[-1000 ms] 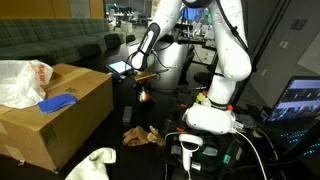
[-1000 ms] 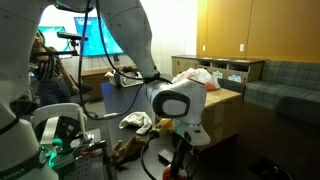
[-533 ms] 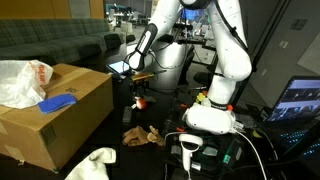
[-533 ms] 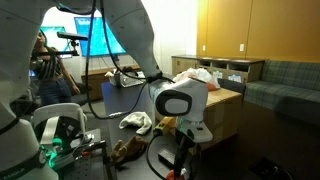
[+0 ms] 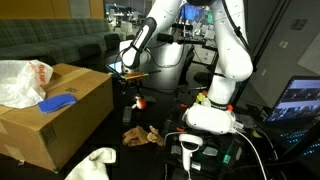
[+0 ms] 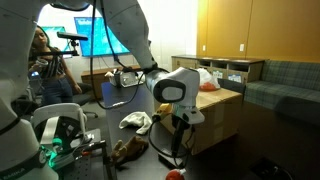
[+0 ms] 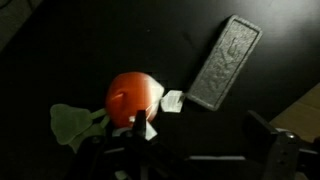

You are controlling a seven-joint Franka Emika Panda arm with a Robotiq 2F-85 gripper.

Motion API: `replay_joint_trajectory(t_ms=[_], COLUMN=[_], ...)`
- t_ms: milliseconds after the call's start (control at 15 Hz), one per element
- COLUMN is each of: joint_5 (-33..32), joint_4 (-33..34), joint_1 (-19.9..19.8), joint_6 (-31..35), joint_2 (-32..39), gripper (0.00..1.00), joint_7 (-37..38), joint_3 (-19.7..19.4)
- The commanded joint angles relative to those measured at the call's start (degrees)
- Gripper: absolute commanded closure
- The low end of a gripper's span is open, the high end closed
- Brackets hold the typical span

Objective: Remove the orange plush toy from the box and replace it with the gray duster, remove the blue object from the box and replace it with the brown toy and remove the plastic bag from the box and replace it with the white towel

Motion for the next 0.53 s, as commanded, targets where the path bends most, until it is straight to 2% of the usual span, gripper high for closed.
replay_joint_trajectory(t_ms=[0,267,467], joint_5=[6.25,15.16,20.49], joint_4=[0.70,0.50,0.58], joint_1=[0.56,0.73,0.84], joint_6=[-0.77,0.90,1.29], joint_2=[-0.13,2.24,4.56], gripper=[0.00,0.00,0.00], joint_7=[-1.82,-2.25,-2.82], joint_3=[3.41,8.10,10.00])
